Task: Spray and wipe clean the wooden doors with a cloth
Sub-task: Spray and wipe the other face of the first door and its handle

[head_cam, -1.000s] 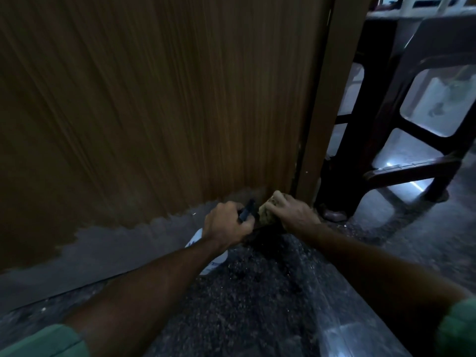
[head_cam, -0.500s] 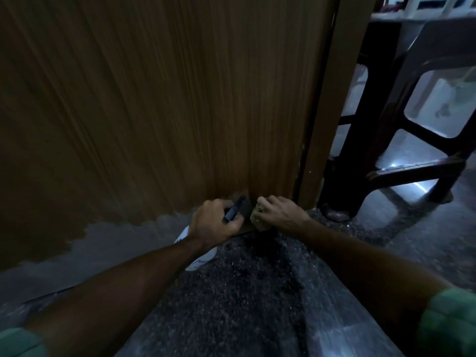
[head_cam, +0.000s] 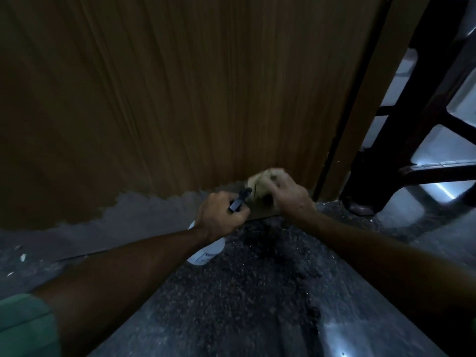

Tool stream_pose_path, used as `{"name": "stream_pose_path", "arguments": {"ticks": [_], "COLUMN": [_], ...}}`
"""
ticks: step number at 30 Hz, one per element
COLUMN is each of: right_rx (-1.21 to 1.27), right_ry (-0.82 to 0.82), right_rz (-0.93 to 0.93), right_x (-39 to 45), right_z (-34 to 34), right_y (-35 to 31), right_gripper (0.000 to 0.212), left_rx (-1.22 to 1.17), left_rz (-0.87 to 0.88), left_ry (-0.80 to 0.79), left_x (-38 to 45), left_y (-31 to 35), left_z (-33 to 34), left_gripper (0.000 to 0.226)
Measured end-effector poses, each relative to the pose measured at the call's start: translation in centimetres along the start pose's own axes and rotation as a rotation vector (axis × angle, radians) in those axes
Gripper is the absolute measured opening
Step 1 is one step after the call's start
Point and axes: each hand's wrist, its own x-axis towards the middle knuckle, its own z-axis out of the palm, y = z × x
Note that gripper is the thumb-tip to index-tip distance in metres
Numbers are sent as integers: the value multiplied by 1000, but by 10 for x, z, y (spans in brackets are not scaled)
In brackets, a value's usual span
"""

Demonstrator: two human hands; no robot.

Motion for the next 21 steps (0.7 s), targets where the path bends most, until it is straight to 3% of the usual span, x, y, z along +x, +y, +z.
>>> {"name": "stream_pose_path", "arguments": {"ticks": [2,3,6,8,12,16,21], "right_rx": [36,20,-43,19,244,239,222], "right_ry": [145,131,-262,-366,44,100,124], "right_rz": [172,144,-176,-119,370,338,351], "right_x": [14,16,-2,-10,14,29,29], "right_z": [-2,2,15,12,0,-1,3], "right_y": [-14,-15,-2,-4,-33,-42,-45], "right_gripper": [38,42,78,77,56,56,58], "left_rx": [2,2,30,62,168,254,281], "left_rz": [0,-9,-43,-79,-191,-240,-239], "left_ry": [11,16,14,-12,-52,-64,-64], "left_x": [-1,-2,-4,-7,-15,-18,-21], "left_y": [-2,-3,-6,-7,-8,-13,-16], "left_z": [-2,-4,-10,-15,-27,-39,-50], "left_gripper": [36,36,35,37,38,30,37]}}
